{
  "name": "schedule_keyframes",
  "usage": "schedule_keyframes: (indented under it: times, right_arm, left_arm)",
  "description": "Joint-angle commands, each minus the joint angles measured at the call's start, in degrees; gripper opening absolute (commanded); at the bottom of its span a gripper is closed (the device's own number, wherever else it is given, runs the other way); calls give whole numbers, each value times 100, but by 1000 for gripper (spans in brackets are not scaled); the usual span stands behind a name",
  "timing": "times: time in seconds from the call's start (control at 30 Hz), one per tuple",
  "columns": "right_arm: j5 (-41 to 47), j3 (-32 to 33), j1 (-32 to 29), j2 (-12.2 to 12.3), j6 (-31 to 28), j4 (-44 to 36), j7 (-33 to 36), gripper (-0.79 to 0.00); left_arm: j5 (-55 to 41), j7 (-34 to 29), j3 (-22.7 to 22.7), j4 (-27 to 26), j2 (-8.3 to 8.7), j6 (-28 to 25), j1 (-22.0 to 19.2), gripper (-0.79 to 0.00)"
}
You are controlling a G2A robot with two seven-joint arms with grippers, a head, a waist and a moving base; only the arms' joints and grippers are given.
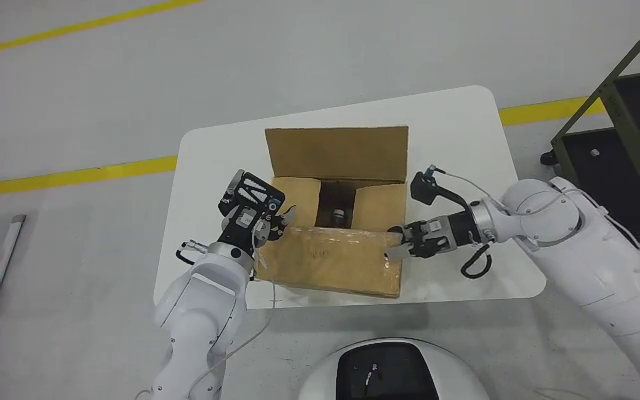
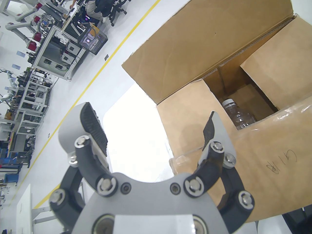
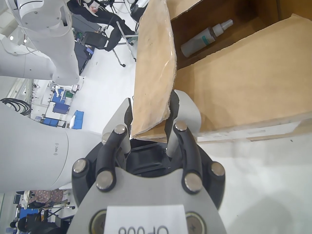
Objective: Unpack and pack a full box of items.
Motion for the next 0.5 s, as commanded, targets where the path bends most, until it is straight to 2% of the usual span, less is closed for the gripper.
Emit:
schedule_keyframes:
  times: [0.0,0.1,0.13,0.17,0.2,0.23,0.37,0.47]
  right_arm:
    - [22,-70,35,-4,21,5,21,-446]
    - [34,-176,93,-19,50,27,39,-489]
    - [31,-204,115,-27,64,36,18,-526]
    - [19,-239,136,-36,77,37,4,-610]
    - [9,-273,155,-45,92,38,-18,-650]
    - [-27,-304,183,-52,102,39,-28,-785]
    - [-206,-348,279,-69,9,2,-150,-785]
    - [-574,-204,354,-46,-268,-109,-399,-785]
  left_arm:
    - [0,0,0,0,0,0,0,0]
    - [0,0,0,0,0,0,0,0]
    - [0,0,0,0,0,0,0,0]
    - [0,0,0,0,0,0,0,0]
    - [0,0,0,0,0,0,0,0]
    - [0,0,0,0,0,0,0,0]
    - [0,0,0,0,0,0,0,0]
    - [0,0,0,0,0,0,0,0]
